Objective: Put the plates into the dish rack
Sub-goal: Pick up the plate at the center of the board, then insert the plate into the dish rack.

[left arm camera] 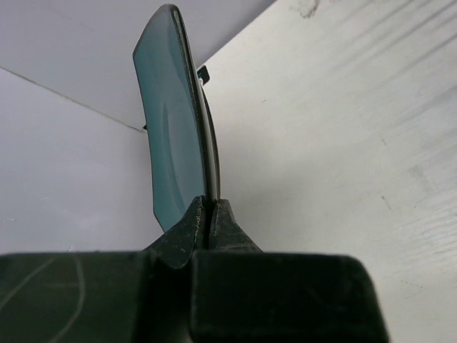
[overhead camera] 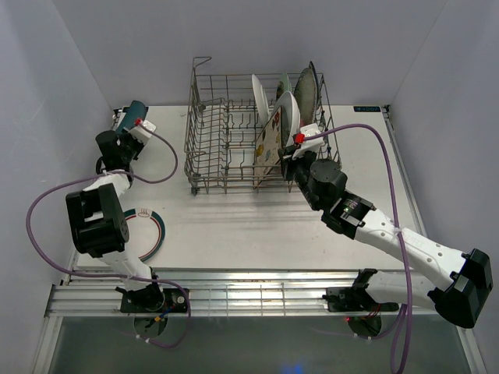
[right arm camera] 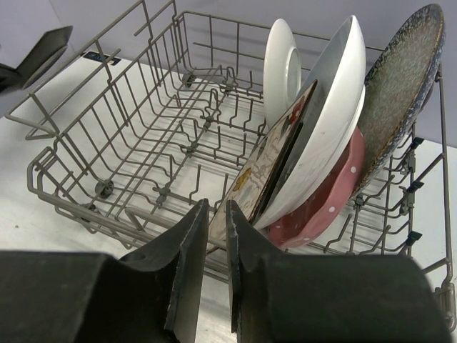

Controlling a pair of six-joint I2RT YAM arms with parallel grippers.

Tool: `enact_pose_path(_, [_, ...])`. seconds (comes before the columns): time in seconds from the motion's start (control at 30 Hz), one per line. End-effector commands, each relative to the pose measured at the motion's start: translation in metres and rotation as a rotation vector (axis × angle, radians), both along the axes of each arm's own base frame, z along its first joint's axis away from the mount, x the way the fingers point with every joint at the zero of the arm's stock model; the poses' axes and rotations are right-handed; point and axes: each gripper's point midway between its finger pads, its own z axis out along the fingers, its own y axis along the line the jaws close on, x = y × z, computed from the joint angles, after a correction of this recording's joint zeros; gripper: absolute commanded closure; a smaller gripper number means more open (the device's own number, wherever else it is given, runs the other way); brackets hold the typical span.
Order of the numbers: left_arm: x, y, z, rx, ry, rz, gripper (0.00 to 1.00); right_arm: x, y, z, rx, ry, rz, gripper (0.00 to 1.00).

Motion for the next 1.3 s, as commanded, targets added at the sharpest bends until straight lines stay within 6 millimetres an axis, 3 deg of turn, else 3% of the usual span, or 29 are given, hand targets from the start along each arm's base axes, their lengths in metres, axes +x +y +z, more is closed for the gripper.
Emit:
enact_pose_path(0.0, [0.002, -0.008, 0.128, -0.001, -0.284, -0.030, 1.00, -0.003, -0.004, 0.020, 0.061, -0.035, -0.002, 0.78])
enact_pose_path(0.03, [0.000, -0.009, 0.143, -0.008, -0.309, -0.026, 1.00, -0.003, -0.004, 0.021, 0.062, -0.038, -0.002, 0.78])
enact_pose_path(0.1, [-0.004, -0.011, 0.154, -0.056, -0.310, -0.019, 1.00, -0.003, -0.004, 0.020, 0.062, -0.036, -0.003, 0.78])
enact_pose_path(0.13, [-0.007, -0.014, 0.171, -0.062, -0.334, -0.032, 1.00, -0.003, -0.004, 0.020, 0.059, -0.036, -0.003, 0.78])
enact_pose_path(0.27, [-0.018, -0.027, 0.198, -0.123, -0.351, -0.071, 1.00, -0.003, -0.005, 0.021, 0.061, -0.037, -0.003, 0.78])
enact_pose_path(0.57, [-0.037, -0.032, 0.266, -0.270, -0.445, -0.051, 1.00, -0.004, -0.006, 0.020, 0.059, -0.036, -0.003, 0.78])
enact_pose_path(0.67, [-0.037, -0.041, 0.272, -0.379, -0.386, -0.071, 1.00, -0.003, -0.005, 0.019, 0.060, -0.034, -0.002, 0.78])
enact_pose_path(0.7, [-0.037, -0.046, 0.288, -0.394, -0.399, -0.099, 1.00, -0.003, -0.005, 0.020, 0.062, -0.036, -0.002, 0.78])
enact_pose_path(0.9, [-0.034, -0.062, 0.321, -0.501, -0.412, -0.147, 1.00, -0.003, -0.005, 0.020, 0.061, -0.035, -0.002, 0.78])
enact_pose_path(0.93, [-0.036, -0.064, 0.336, -0.497, -0.432, -0.159, 1.00, -0.004, -0.005, 0.019, 0.060, -0.034, -0.002, 0.78])
enact_pose_path(0.97, [-0.030, -0.068, 0.329, -0.513, -0.394, -0.161, 1.00, -0.004, -0.006, 0.020, 0.061, -0.035, -0.003, 0.78])
enact_pose_path(1.03, [-0.028, -0.073, 0.346, -0.526, -0.398, -0.180, 1.00, -0.004, -0.006, 0.019, 0.061, -0.035, -0.003, 0.78])
enact_pose_path(1.07, [-0.024, -0.078, 0.341, -0.543, -0.369, -0.193, 1.00, -0.004, -0.006, 0.019, 0.061, -0.035, -0.003, 0.78])
enact_pose_path(1.27, [-0.028, -0.102, 0.365, -0.616, -0.386, -0.239, 1.00, -0.005, -0.005, 0.020, 0.065, -0.035, 0.001, 0.78])
